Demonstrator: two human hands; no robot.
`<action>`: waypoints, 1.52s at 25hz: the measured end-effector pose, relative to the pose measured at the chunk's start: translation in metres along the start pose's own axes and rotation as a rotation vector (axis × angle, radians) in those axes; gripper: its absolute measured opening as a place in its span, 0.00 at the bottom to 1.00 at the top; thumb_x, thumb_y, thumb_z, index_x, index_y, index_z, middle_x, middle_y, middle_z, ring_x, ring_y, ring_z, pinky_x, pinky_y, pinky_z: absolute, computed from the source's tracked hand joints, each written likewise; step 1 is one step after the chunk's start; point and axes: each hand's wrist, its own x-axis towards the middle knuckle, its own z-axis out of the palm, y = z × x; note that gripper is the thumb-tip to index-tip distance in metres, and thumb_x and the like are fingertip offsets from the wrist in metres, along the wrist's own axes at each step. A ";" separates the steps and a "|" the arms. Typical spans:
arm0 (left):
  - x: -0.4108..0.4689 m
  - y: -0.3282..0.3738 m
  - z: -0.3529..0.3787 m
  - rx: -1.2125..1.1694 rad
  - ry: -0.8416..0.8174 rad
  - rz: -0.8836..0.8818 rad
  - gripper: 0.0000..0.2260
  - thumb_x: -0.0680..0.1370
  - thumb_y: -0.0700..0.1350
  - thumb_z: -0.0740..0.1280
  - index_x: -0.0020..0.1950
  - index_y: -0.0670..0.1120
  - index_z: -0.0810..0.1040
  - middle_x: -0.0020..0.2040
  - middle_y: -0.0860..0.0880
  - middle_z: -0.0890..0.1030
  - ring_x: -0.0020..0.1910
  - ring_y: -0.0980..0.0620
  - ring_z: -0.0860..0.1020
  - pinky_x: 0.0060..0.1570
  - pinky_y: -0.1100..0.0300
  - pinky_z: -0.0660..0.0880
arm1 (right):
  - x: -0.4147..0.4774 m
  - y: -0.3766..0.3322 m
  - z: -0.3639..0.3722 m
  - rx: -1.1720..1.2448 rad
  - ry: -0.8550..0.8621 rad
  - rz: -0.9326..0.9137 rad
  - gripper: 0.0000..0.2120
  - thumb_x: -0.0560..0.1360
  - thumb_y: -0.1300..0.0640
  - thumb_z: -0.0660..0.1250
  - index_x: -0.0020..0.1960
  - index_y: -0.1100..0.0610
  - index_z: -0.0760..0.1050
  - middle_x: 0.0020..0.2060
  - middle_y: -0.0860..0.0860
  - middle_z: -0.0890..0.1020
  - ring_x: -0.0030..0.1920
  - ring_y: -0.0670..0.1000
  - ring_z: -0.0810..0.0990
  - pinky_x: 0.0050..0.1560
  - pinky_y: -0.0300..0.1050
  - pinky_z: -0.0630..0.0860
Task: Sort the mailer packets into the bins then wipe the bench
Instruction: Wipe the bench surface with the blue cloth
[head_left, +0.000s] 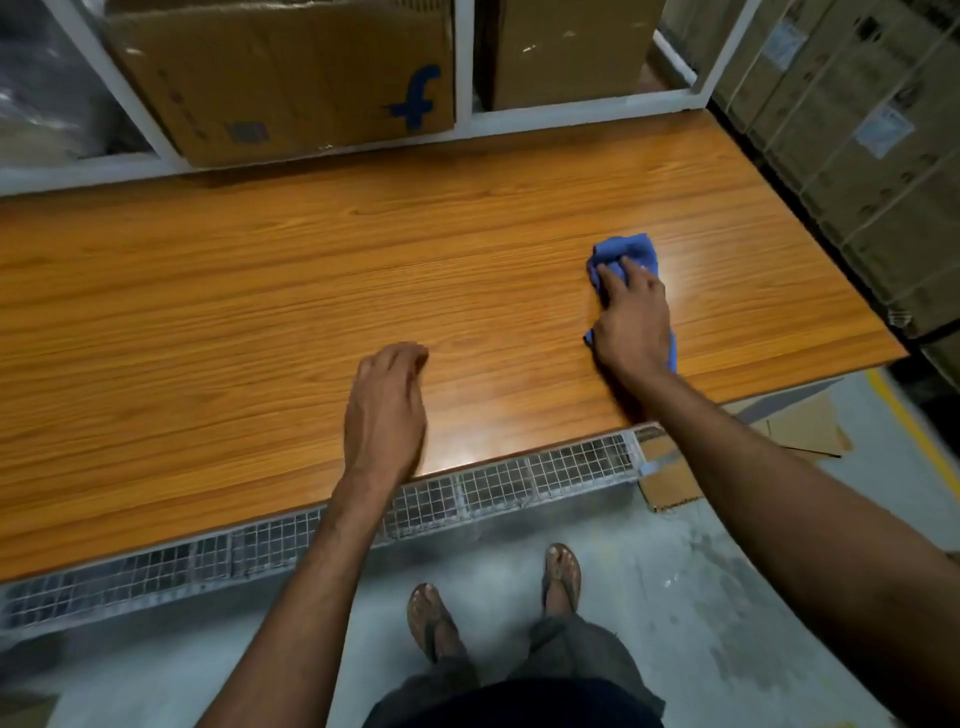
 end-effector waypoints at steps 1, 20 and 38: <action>-0.002 -0.014 -0.009 0.000 0.027 -0.040 0.15 0.82 0.38 0.63 0.68 0.45 0.79 0.66 0.46 0.79 0.63 0.44 0.74 0.59 0.50 0.70 | -0.005 -0.024 0.003 0.016 -0.003 -0.018 0.39 0.66 0.57 0.76 0.75 0.57 0.70 0.76 0.60 0.68 0.73 0.62 0.67 0.74 0.50 0.63; 0.105 -0.091 -0.007 0.268 -0.003 -0.184 0.25 0.85 0.51 0.55 0.79 0.42 0.66 0.79 0.41 0.66 0.79 0.39 0.62 0.76 0.45 0.60 | 0.031 -0.135 0.036 -0.161 -0.043 -0.095 0.36 0.70 0.53 0.70 0.76 0.59 0.67 0.76 0.62 0.67 0.77 0.61 0.64 0.77 0.57 0.61; 0.191 -0.085 0.010 0.303 0.025 -0.184 0.22 0.83 0.51 0.57 0.77 0.48 0.70 0.76 0.46 0.70 0.75 0.43 0.66 0.71 0.44 0.65 | 0.197 -0.181 0.083 -0.253 0.018 -0.322 0.29 0.77 0.50 0.49 0.75 0.57 0.69 0.73 0.59 0.72 0.76 0.60 0.65 0.75 0.57 0.63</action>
